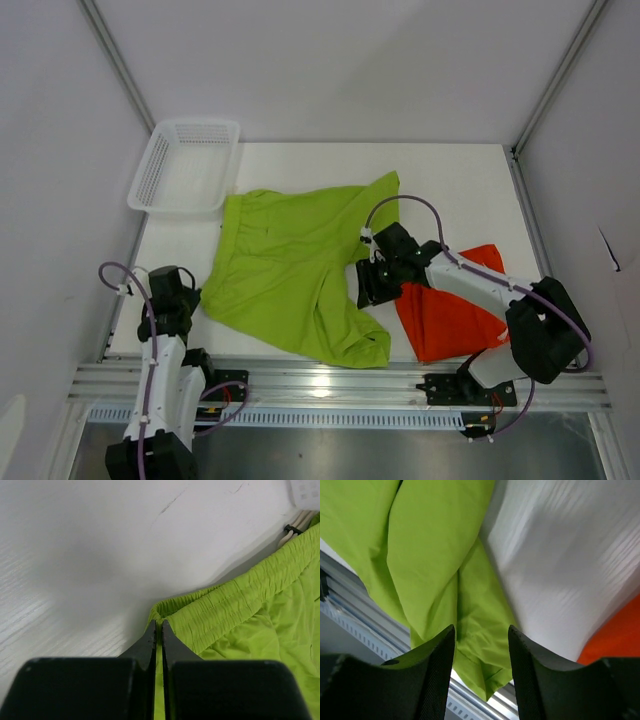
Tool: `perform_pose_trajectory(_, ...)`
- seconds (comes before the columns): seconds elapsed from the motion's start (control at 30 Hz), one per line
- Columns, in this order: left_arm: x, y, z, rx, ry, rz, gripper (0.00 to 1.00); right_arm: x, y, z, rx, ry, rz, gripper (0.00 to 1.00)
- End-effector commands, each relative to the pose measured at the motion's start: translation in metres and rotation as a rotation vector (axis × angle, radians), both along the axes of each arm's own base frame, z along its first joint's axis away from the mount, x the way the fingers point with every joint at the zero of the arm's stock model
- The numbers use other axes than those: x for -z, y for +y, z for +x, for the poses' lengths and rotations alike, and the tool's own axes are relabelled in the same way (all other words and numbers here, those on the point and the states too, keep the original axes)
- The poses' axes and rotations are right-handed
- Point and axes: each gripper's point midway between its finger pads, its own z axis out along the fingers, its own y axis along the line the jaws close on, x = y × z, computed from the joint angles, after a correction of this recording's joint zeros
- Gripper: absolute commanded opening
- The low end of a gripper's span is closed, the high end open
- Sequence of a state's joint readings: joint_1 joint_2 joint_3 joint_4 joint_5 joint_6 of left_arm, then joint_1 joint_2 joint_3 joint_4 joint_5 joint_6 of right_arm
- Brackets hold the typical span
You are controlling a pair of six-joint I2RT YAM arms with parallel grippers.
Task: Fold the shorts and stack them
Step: Flatten the shorts out
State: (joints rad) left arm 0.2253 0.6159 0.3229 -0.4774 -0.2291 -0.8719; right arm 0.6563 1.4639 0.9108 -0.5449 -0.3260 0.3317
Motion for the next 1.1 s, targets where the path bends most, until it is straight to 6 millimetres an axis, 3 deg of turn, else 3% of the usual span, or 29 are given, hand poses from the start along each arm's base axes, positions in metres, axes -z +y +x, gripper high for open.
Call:
perform_pose_trajectory(0.0, -0.004, 0.005, 0.005, -0.007, -0.062, 0.021, 0.0, -0.019, 0.013, -0.006, -0.001, -0.091, 0.052, 0.5)
perform_pose_trajectory(0.27, -0.005, 0.008, 0.003, -0.017, -0.066, 0.034, 0.0, -0.007, 0.031, -0.047, -0.061, -0.023, 0.118, 0.53)
perform_pose_trajectory(0.5, -0.003, 0.007, 0.005, -0.008, -0.054, 0.026, 0.0, 0.014, 0.032, -0.057, -0.07, 0.015, 0.071, 0.53)
perform_pose_trajectory(0.6, -0.003, 0.007, 0.004, -0.01, -0.058, 0.027, 0.0, 0.015, 0.04, -0.062, -0.102, 0.033, 0.089, 0.4)
perform_pose_trajectory(0.63, -0.003, 0.007, 0.004, -0.011, -0.056, 0.028, 0.0, 0.013, 0.043, -0.066, -0.123, 0.047, 0.109, 0.26)
perform_pose_trajectory(0.7, -0.005, 0.008, 0.004, -0.011, -0.063, 0.031, 0.0, 0.008, 0.047, -0.067, -0.151, 0.046, 0.124, 0.16)
perform_pose_trajectory(0.73, -0.004, 0.008, 0.004, -0.013, -0.059, 0.029, 0.0, 0.007, 0.045, -0.067, -0.157, 0.048, 0.114, 0.05)
perform_pose_trajectory(0.77, -0.004, 0.008, 0.003, -0.012, -0.057, 0.029, 0.0, 0.005, 0.045, -0.065, -0.158, 0.041, 0.107, 0.0)
perform_pose_trajectory(1.0, -0.004, 0.01, 0.003, -0.017, -0.045, 0.025, 0.0, -0.02, 0.028, -0.021, -0.073, -0.034, 0.086, 0.0)
perform_pose_trajectory(1.07, -0.003, 0.01, 0.002, -0.019, -0.04, 0.025, 0.0, -0.024, 0.012, 0.003, -0.014, -0.086, 0.008, 0.0)
